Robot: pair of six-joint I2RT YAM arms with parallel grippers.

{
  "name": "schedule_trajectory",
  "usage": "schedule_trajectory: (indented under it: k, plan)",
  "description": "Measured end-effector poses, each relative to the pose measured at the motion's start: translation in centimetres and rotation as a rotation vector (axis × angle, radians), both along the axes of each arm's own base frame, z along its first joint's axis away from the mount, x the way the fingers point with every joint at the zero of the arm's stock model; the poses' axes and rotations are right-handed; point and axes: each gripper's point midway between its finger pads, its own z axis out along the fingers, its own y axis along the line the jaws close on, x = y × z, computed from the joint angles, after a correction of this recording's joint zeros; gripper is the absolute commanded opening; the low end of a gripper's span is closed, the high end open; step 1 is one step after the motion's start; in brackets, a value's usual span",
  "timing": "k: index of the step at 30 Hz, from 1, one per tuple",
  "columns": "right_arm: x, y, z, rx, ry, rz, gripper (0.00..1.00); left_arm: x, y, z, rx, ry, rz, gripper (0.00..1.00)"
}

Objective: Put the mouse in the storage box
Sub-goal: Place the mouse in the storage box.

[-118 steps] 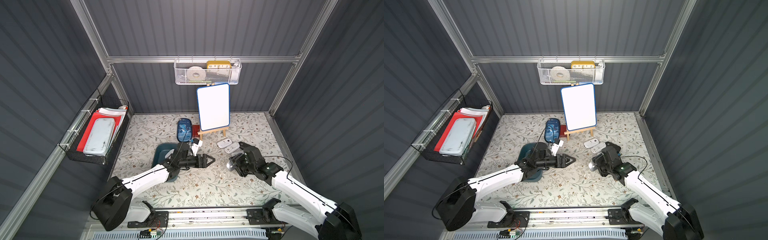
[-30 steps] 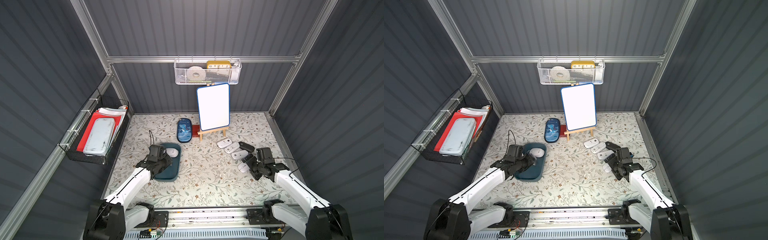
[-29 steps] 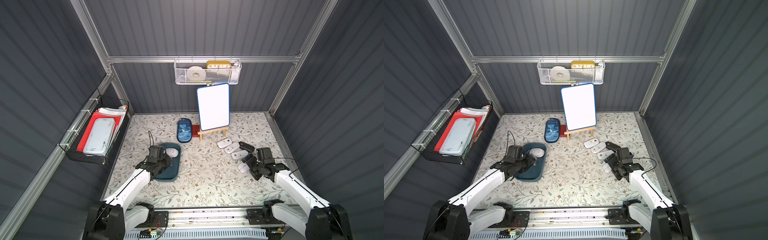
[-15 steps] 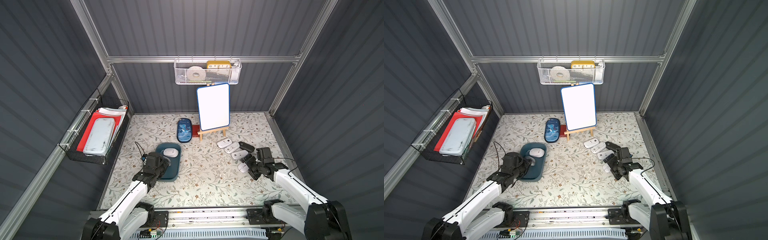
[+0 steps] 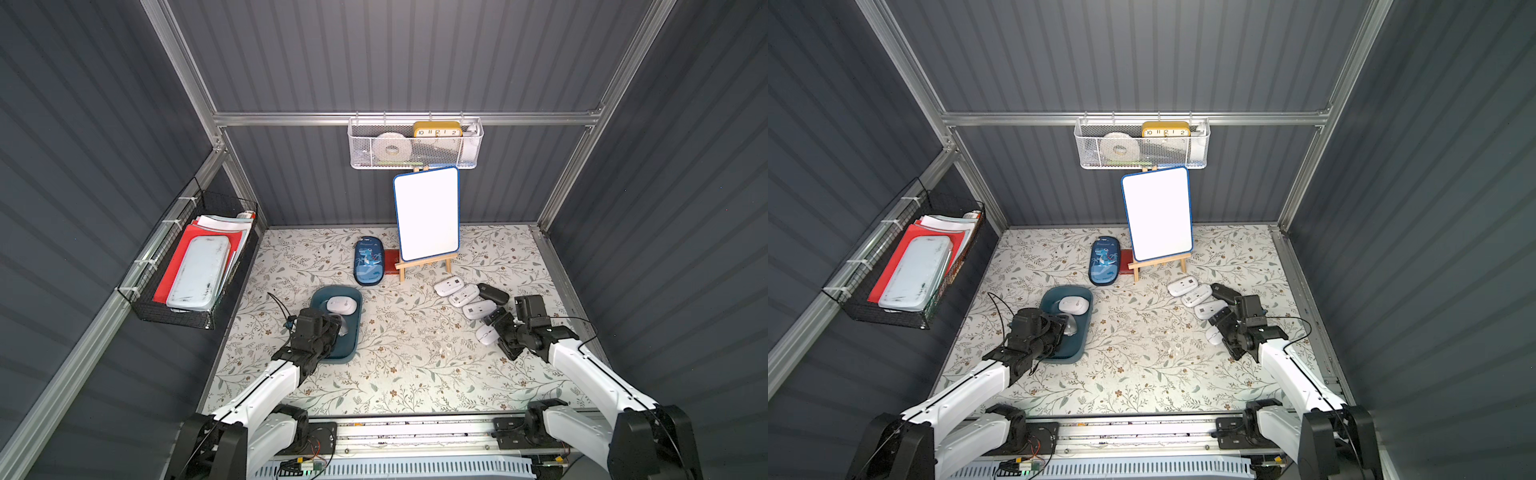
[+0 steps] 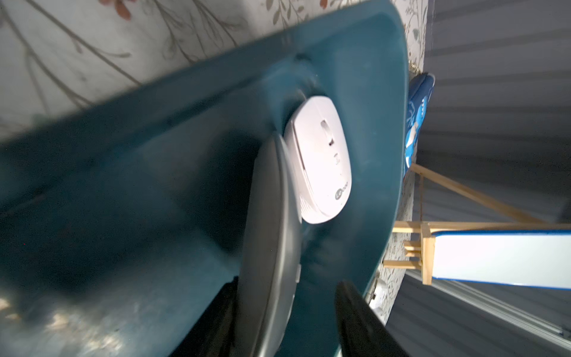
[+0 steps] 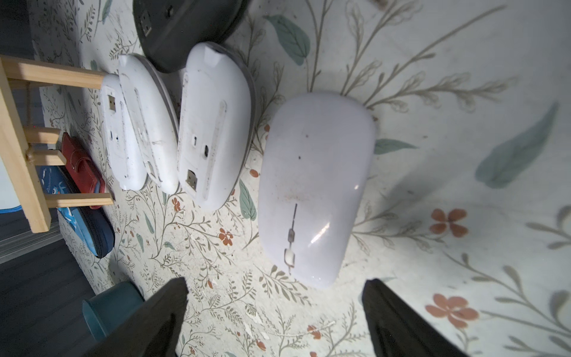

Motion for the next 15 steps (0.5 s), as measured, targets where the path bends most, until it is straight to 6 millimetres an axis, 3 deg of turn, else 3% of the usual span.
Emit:
schedule_trajectory:
  k: [7, 11, 15]
  plan:
    - [0.0, -0.4, 0.2, 0.000, -0.005, -0.015, 0.93, 0.2, -1.6, -0.8, -0.044, 0.017, -0.072, 0.57]
    - [0.0, -0.4, 0.2, -0.001, -0.006, -0.014, 0.93, 0.3, -2.0, -1.5, -0.044, 0.028, -0.099, 0.67]
    - [0.0, -0.4, 0.2, 0.002, -0.006, -0.012, 0.93, 0.3, -2.3, -2.3, -0.033, 0.044, -0.126, 0.67]
